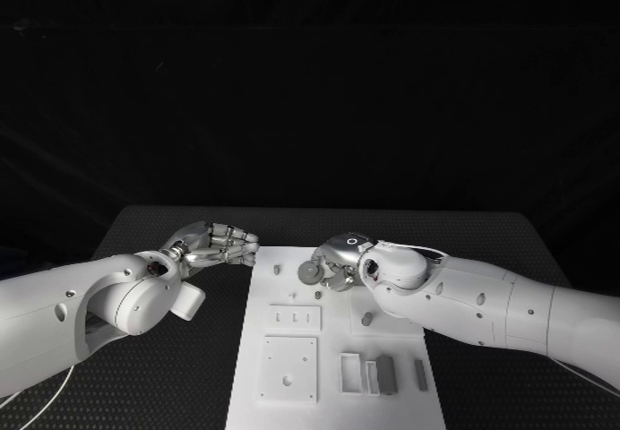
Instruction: Assemble the parts on the task board
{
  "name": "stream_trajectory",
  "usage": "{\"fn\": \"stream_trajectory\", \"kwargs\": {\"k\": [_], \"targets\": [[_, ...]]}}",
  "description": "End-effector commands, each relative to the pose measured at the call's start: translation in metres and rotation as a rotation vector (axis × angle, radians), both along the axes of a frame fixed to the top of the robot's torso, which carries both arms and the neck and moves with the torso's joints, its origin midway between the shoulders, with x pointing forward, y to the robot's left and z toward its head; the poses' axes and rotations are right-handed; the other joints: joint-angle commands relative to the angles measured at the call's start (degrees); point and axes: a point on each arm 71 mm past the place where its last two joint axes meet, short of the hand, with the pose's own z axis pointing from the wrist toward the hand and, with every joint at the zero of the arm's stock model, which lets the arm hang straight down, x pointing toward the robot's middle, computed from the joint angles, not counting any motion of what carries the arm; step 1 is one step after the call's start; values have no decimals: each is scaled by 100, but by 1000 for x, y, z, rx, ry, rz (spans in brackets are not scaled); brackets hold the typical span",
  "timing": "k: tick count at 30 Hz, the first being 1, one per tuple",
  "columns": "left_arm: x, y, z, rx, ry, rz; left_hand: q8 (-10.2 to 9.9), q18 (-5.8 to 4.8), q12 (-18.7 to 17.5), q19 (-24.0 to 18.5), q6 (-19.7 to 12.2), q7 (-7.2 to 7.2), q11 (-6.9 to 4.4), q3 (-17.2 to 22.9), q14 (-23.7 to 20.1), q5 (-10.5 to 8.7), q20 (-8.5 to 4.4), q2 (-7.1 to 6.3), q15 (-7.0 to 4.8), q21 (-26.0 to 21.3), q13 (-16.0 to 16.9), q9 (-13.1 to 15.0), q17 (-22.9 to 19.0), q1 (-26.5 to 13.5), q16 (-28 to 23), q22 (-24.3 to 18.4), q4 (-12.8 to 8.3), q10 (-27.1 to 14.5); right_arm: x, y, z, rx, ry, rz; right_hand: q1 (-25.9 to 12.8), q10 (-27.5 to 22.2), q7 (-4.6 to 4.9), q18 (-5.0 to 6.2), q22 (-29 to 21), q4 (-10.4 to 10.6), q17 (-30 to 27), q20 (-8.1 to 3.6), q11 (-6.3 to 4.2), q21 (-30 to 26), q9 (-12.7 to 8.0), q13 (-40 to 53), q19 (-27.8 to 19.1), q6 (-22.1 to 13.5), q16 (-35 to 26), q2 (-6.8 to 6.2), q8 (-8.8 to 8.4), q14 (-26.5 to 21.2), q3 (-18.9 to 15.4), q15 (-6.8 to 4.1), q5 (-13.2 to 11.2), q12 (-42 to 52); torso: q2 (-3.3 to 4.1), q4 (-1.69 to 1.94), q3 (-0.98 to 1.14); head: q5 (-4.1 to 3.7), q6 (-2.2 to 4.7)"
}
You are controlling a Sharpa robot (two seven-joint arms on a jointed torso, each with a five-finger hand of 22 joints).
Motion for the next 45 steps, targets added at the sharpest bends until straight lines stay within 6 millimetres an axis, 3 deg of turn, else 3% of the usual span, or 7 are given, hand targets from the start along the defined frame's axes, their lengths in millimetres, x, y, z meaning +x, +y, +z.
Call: {"fn": "stream_trajectory", "kwargs": {"k": [1,12,19,30,32,37,45], "targets": [[0,-1,2,-3,-9,-7,-32,-34,-33,0,-40,127,37,36,-12,-13,22,-28,35,-34,-10,-7,9,-18,-33,-10,-14,-5,-3,-4,4,43,-45,14,-3,24,-14,168,110,-13,-8,-7,1,-11,-9,7,-23,34,9,39,-2,1,-32,-17,12,2,0,-11,5,0,13],[3,9,2,40,-47,3,-32,-33,-38,-1,-36,119,35,40,-11,-14,22,-47,35,-40,-10,-5,14,11,-39,-10,-22,1,-2,-41,45,277,-121,-1,8,82,10,168,105,-31,-12,-26,23,12,11,8,20,80,27,-123,38,35,-18,6,12,22,-1,-22,23,-15,73],[7,16,2,45,-50,15,-18,-33,-34,6,-8,80,25,42,-5,-15,24,-60,36,-44,-5,3,21,40,-44,-9,-20,27,5,-83,65,298,-105,-42,37,88,36,168,100,-30,-22,-30,50,8,36,5,19,178,23,-204,98,39,17,31,12,18,-23,-86,48,-53,122],[9,17,1,46,-49,10,5,-30,-20,25,39,45,7,40,23,-16,19,-50,26,-43,5,16,37,56,-39,-5,-16,78,8,-157,59,294,-5,-61,112,-10,93,168,96,-107,-56,17,106,-49,54,-4,-95,312,-42,-252,162,-43,50,87,11,-35,-24,-190,119,-69,172],[9,17,0,46,-48,10,5,-30,-20,25,40,45,7,39,23,-16,19,-51,26,-44,5,16,37,55,-40,-5,-16,79,8,-164,58,291,-1,-66,119,-44,97,168,95,-129,-64,34,109,-66,48,-11,-130,297,-63,-267,151,-74,49,91,11,-56,-26,-188,111,-83,174],[11,16,-1,47,-49,7,4,-31,-21,25,39,46,7,38,23,-17,19,-52,26,-44,5,16,37,55,-40,-5,-15,79,10,-188,52,285,35,-104,140,-187,93,168,92,-203,-94,96,108,-140,30,-51,-275,242,-148,-353,118,-207,43,90,11,-158,-16,-216,135,-102,184],[13,14,-2,47,-49,4,1,-31,-26,25,35,51,8,34,22,-16,18,-53,26,-46,3,15,39,55,-43,-6,-15,75,12,-200,26,281,86,-138,176,-272,80,168,92,-277,-100,140,96,-174,9,-57,-340,141,-179,-473,68,-289,33,80,11,-191,-23,-180,136,-119,171]]}}
